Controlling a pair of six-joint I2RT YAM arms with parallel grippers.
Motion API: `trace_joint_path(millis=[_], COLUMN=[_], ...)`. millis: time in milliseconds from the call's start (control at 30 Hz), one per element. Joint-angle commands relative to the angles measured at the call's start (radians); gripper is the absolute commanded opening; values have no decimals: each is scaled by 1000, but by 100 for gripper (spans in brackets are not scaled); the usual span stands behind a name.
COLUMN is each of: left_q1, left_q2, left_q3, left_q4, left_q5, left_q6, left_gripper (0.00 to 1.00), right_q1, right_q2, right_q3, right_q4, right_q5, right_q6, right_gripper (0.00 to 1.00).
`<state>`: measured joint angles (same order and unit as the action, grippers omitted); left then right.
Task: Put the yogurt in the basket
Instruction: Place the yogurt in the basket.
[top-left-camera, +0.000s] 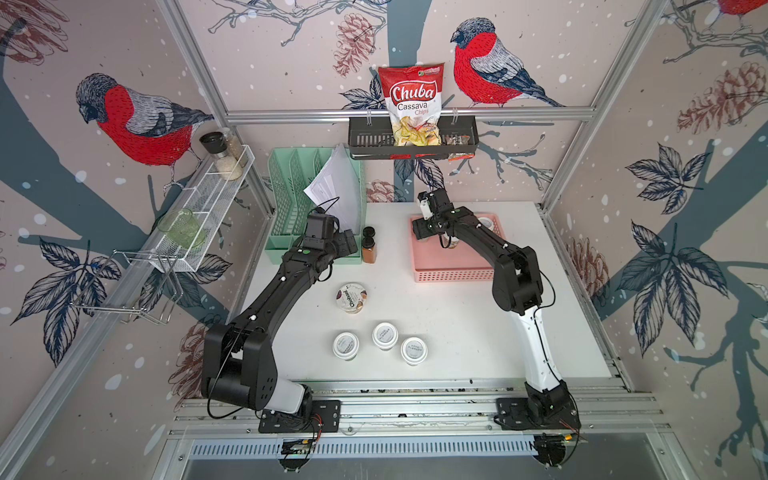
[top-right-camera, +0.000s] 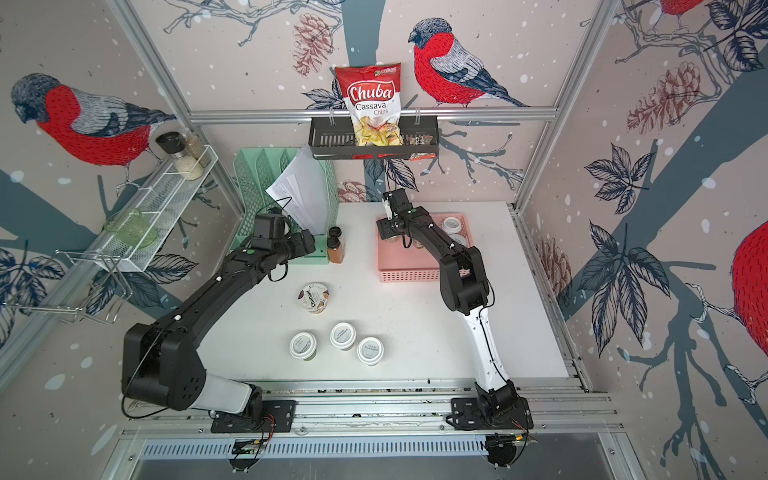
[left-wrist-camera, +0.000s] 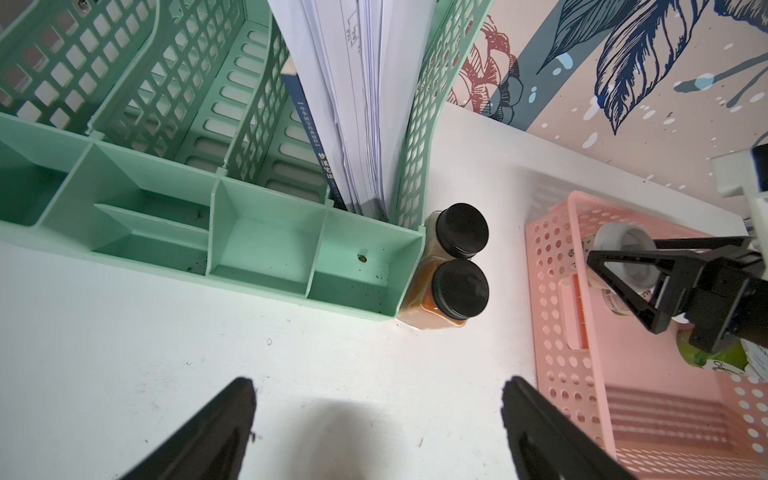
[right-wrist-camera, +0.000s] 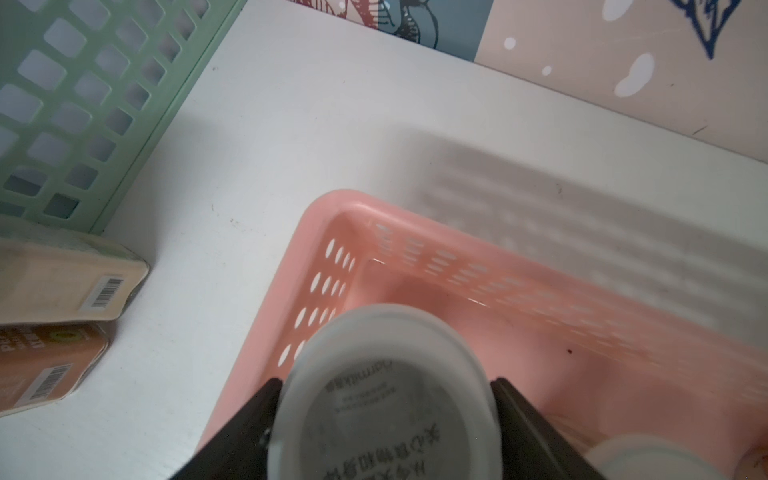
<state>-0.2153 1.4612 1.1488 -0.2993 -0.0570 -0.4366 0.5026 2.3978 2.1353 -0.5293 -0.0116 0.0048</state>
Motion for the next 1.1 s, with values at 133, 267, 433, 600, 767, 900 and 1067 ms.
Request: trace_joint_path(millis=[133,267,433,600,767,900,1067], left_q1=[-4,-4,-5,-4,-4,-3,-5], left_q2=[-2,-3,-5,-6,-11,-16,-30], left_q3=[-3,-6,-8,-11,-12,-14,-18], left_q4=[34,36,35,36,36,36,37], left_q5=[-23,-24,-29,-31,-32,-37,-48], left_q6=[18,17,18,18,18,20,26], left_gripper=[96,96,96,96,96,96,96], right_q1=[2,2,2,5,5,6,7], right_q2=[24,30,43,58,60,51,12], right_q3=[11,9,9,31,47,72,96], right_q4=[34,39,51,44,31,6,-29], right_q5=[-20,-22,-23,-22,-18,-8,16], right_q6=[-8,-9,-9,-11,-14,-17,-27], right_gripper=[79,80,81,82,85,89,93])
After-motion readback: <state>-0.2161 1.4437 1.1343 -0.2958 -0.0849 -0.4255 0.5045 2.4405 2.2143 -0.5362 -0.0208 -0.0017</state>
